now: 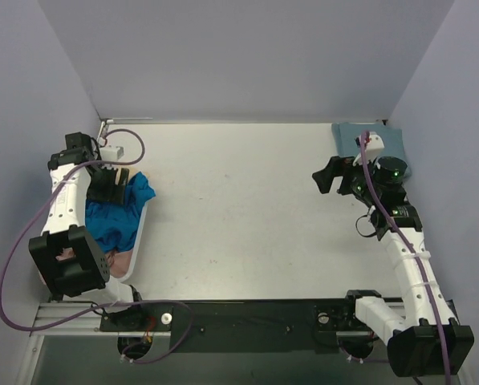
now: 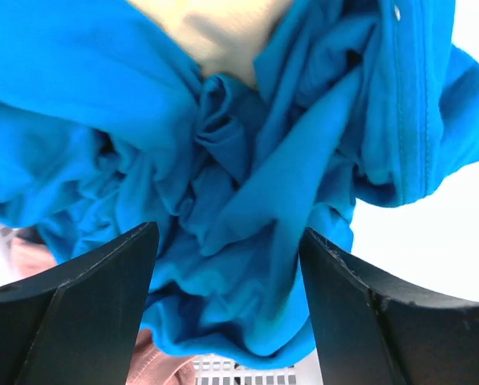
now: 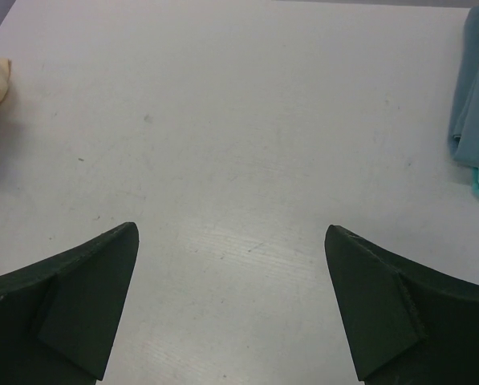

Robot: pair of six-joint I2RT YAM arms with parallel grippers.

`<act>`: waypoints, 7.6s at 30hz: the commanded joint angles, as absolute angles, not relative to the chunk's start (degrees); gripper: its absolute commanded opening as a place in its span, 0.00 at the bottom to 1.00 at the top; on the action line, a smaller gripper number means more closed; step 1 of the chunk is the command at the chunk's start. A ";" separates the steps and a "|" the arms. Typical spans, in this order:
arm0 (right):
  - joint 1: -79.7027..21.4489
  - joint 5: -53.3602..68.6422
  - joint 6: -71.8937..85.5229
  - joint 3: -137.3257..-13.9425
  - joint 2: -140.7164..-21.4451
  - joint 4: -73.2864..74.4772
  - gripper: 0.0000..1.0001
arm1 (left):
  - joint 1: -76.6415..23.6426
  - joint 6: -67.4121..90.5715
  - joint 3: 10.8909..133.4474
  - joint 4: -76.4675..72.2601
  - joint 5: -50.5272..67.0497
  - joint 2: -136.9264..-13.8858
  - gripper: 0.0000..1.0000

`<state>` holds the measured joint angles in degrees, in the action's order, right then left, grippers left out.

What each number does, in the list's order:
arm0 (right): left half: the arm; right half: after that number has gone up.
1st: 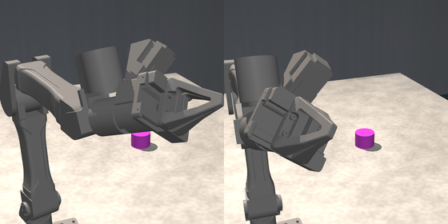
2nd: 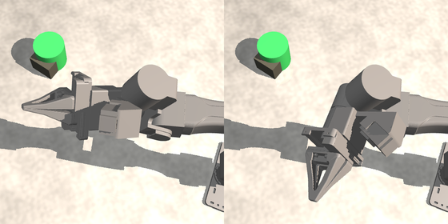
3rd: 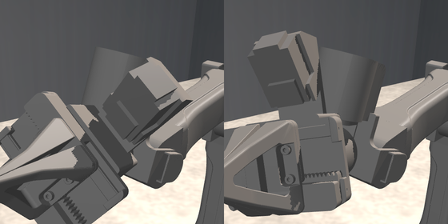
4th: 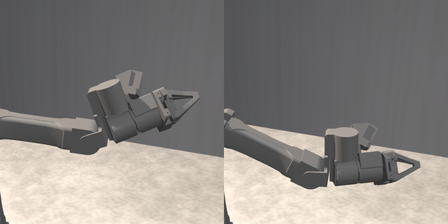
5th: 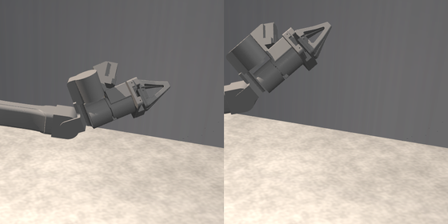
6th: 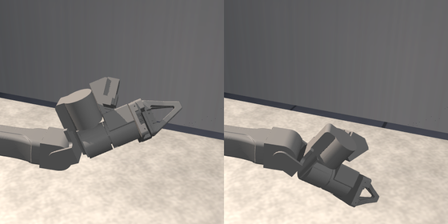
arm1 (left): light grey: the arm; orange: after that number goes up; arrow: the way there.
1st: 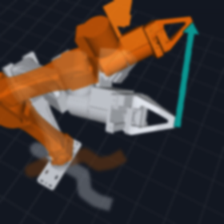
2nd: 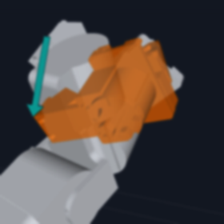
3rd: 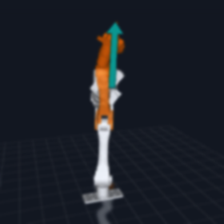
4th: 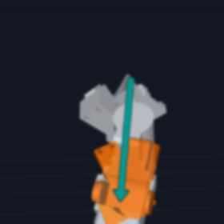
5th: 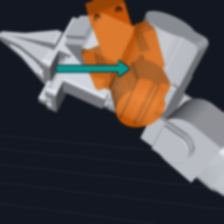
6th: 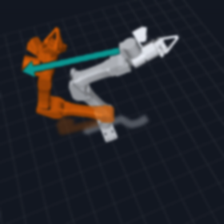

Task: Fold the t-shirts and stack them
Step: Grab crumpled tshirt from bin with the left arm, then move the tshirt to the center of the board, then flatten out the tshirt

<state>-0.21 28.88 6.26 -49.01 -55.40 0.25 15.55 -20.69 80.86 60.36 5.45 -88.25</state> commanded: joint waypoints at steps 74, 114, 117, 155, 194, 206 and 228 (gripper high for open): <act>-53.08 4.31 -9.13 -83.83 -105.07 29.69 0.60 | -0.46 -2.55 94.33 38.94 25.05 -88.08 0.88; -44.33 13.43 -5.54 -105.22 -95.83 38.58 0.00 | 7.82 -2.99 87.28 39.20 30.32 -82.35 0.85; -37.99 15.29 -4.75 -96.45 -82.85 38.50 0.00 | 5.81 -2.90 85.70 38.76 35.24 -82.09 0.82; -1.49 21.10 -4.75 -90.94 -61.77 40.25 0.00 | -33.77 -14.33 91.37 22.66 13.34 -104.33 0.00; 1.58 24.08 2.29 -63.64 -58.01 24.78 0.00 | -29.46 -35.28 78.64 51.09 21.97 -90.69 0.50; 1.67 24.35 1.67 -62.32 -59.15 26.10 0.00 | -21.62 -14.50 99.22 45.80 20.67 -117.32 0.55; 1.76 23.47 0.44 -62.93 -61.26 26.89 0.00 | -20.83 -18.98 107.49 50.36 14.50 -129.38 0.37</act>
